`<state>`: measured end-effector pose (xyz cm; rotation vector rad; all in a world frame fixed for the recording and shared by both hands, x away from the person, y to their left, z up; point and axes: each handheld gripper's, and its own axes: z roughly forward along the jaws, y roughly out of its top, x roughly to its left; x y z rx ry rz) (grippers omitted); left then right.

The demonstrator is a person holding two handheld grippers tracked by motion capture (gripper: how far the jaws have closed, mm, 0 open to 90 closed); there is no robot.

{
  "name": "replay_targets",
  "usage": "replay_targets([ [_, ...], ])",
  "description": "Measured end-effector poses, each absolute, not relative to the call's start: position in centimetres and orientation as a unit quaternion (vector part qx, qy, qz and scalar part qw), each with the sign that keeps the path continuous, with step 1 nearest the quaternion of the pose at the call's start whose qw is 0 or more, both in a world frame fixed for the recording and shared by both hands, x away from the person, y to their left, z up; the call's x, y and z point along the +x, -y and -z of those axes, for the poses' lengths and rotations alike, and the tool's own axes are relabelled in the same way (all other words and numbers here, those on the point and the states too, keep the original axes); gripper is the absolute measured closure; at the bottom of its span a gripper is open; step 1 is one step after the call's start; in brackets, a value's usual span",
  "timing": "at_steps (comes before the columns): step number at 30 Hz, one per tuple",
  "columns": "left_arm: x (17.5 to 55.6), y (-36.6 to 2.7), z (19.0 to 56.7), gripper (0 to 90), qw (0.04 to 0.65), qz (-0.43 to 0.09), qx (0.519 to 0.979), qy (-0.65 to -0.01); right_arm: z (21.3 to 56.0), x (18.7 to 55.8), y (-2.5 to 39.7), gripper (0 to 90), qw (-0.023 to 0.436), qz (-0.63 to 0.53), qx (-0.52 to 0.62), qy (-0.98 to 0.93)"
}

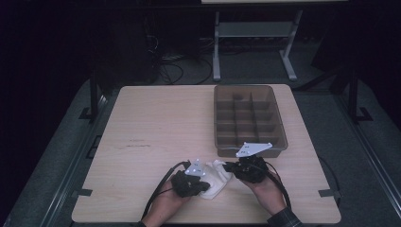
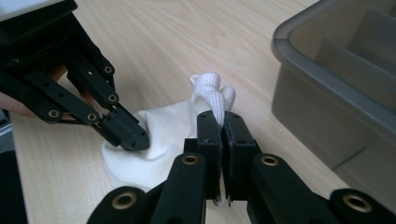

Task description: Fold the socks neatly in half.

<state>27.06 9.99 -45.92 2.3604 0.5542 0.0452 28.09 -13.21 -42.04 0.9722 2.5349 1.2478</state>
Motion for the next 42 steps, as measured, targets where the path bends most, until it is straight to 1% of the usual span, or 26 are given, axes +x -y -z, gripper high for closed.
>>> replay_targets([
  [9, 28.7, -8.7, 46.0, 90.0, 0.351, -0.016, 0.911, -0.214, 42.1, 28.1, 12.9, 86.9, 0.077, -0.416, 0.32, -0.848],
  [14, 28.7, -8.6, 46.0, 90.0, 0.355, -0.019, 0.91, -0.214, 42.3, 27.8, 12.1, 86.8, 0.075, -0.411, 0.309, -0.855],
  [15, 28.7, -8.7, 45.9, 90.0, 0.357, -0.022, 0.909, -0.215, 42.3, 27.8, 12.1, 86.8, 0.076, -0.409, 0.308, -0.856],
  [17, 28.6, -9.0, 45.6, 87.0, 0.366, -0.022, 0.905, -0.217, 42.4, 27.8, 12.0, 86.8, 0.076, -0.408, 0.309, -0.856],
  [19, 28.2, -9.6, 44.7, 87.0, 0.385, -0.026, 0.897, -0.217, 42.4, 27.8, 12.1, 86.8, 0.076, -0.408, 0.309, -0.856],
  [24, 26.9, -11.0, 43.4, 87.0, 0.398, -0.029, 0.892, -0.212, 42.5, 27.9, 12.3, 86.8, 0.079, -0.408, 0.312, -0.854],
  [28, 26.1, -11.8, 44.2, 87.0, 0.38, -0.02, 0.899, -0.219, 42.4, 27.9, 12.3, 86.8, 0.079, -0.407, 0.312, -0.855],
  [33, 26.4, -11.3, 45.6, 87.0, 0.357, -0.013, 0.908, -0.218, 42.5, 27.8, 12.2, 86.8, 0.079, -0.407, 0.309, -0.856],
  [42, 26.5, -10.8, 46.1, 87.2, 0.349, -0.014, 0.911, -0.218, 42.9, 27.1, 11.0, 86.8, 0.068, -0.4, 0.295, -0.865],
])
